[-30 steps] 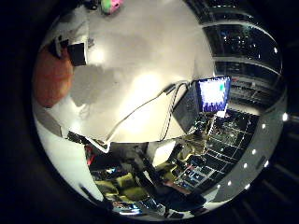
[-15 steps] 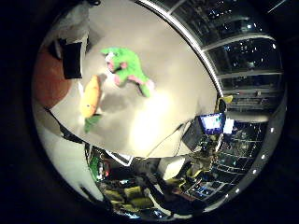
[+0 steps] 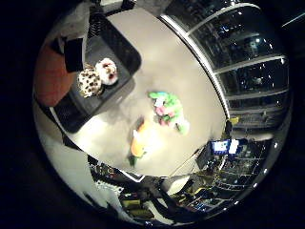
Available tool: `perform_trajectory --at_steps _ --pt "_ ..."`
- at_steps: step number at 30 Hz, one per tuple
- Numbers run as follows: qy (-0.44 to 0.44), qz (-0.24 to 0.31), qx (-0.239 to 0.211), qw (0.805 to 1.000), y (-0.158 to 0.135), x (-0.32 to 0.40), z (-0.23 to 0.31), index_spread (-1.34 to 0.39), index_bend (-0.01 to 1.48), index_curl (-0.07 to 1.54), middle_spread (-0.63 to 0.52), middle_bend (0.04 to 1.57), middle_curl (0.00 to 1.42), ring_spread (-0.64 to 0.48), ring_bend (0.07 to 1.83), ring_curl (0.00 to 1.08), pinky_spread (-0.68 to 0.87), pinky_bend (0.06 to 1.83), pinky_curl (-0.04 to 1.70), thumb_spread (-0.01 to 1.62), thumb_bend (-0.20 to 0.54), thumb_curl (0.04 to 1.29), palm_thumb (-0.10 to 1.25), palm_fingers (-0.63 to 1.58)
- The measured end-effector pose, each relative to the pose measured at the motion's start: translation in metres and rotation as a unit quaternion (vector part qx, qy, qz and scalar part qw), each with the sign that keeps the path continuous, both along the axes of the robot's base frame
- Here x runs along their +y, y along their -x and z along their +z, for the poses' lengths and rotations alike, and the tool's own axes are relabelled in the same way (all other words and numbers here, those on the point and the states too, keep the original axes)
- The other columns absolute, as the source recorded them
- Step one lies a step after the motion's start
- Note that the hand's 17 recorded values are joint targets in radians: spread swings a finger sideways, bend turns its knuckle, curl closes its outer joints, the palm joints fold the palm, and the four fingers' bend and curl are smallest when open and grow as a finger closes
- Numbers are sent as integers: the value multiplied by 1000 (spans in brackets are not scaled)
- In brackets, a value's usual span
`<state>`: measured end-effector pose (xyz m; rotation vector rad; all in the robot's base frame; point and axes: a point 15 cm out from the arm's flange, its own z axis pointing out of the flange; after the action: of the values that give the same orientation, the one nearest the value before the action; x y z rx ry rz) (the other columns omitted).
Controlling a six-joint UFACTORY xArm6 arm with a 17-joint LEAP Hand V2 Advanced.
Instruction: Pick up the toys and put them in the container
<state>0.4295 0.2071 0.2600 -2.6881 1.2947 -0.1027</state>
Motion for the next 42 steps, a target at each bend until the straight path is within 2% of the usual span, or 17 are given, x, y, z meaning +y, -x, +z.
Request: perform_trajectory --at_steps 1,2,5,11,15,20,28,34,37,42 --pt "3 3 6 1000 2 2 -3 -484 544 450 -152 726 388 -147 903 359 -101 914 800 991 -33 502 861 -56" --pt "5 5 11 1000 4 2 -5 -502 498 410 -127 627 353 -70 784 301 24 872 756 991 -33 491 850 -140" --pt "12 11 24 1000 9 1 -8 -519 391 362 -81 443 299 58 628 237 265 772 658 989 -27 467 842 -101" --pt "17 11 19 1000 7 -9 -5 -525 240 327 -42 281 279 137 501 206 438 655 532 976 -25 443 836 -13" --pt "16 1 10 1000 -1 -31 3 -529 186 321 -47 241 285 145 454 200 464 616 478 974 -24 435 837 33" --pt "18 -28 -1 999 -13 -79 12 -513 172 315 -46 243 306 102 423 205 475 547 416 978 -25 427 834 131" --pt "40 -151 3 988 -18 -235 -5 -434 155 285 -84 320 336 -13 487 224 413 473 352 991 -24 412 822 277" --pt "41 -276 6 960 -10 -361 -30 -395 160 279 -88 349 344 -41 496 220 377 469 327 1008 -23 407 821 292" --pt "40 -307 18 951 -7 -394 -45 -383 168 286 -67 327 339 -24 457 211 359 463 317 1015 -25 406 808 243" --pt "38 -321 32 946 -16 -414 -68 -367 169 294 -27 273 327 27 397 200 340 425 298 1026 -25 404 787 168"
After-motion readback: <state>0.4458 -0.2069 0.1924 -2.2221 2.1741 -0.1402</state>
